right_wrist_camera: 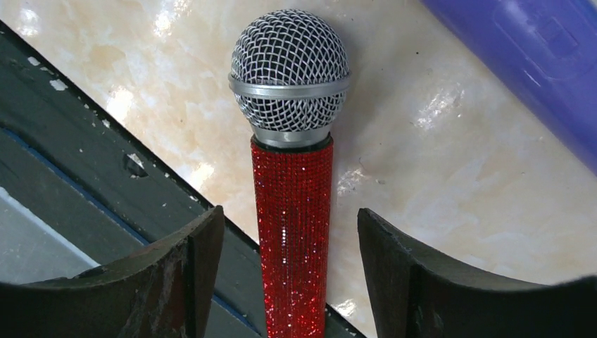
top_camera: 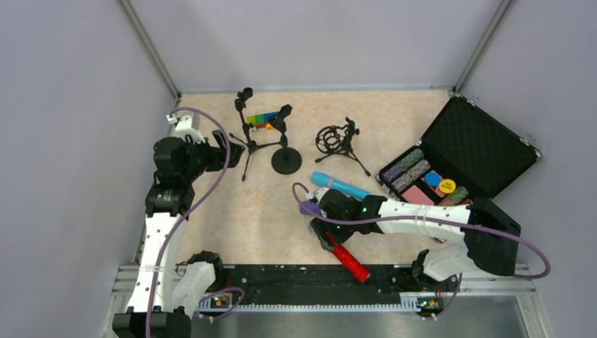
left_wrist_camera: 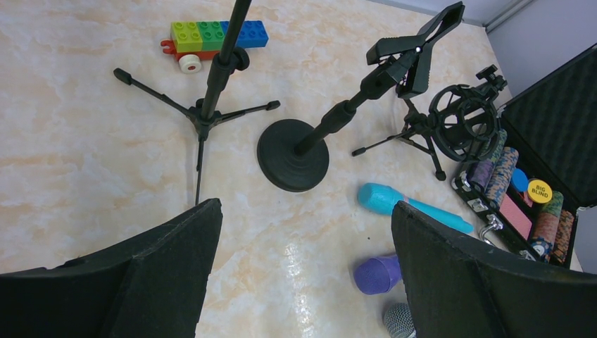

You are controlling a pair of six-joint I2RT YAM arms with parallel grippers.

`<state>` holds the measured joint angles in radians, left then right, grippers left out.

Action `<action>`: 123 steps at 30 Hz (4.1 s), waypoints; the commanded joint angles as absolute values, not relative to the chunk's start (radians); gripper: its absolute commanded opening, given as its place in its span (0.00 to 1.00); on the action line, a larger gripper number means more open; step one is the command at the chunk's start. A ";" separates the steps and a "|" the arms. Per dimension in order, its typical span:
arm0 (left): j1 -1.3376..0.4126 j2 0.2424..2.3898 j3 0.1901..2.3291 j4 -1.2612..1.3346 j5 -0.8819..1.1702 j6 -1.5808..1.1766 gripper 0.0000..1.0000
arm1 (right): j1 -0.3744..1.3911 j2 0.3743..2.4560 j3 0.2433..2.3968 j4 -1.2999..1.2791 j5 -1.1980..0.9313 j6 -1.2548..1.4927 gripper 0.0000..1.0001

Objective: Attach the microphones to the stand

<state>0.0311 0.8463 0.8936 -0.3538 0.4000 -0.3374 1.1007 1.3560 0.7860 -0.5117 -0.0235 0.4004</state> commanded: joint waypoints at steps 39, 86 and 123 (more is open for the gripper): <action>0.032 0.822 0.887 -0.313 0.414 -0.330 0.94 | 1.242 1.440 1.019 -0.397 0.033 0.322 0.00; 0.032 0.877 0.890 -0.311 0.468 -0.344 0.93 | 1.020 1.119 0.955 0.334 0.108 0.072 0.00; 0.031 0.903 0.884 -0.296 0.504 -0.354 0.92 | 0.725 1.183 0.942 0.781 -0.053 -0.155 0.00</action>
<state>0.0311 0.8997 0.8879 -0.3504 0.4831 -0.3462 0.7296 1.1839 0.9607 0.6613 -0.0666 -0.0853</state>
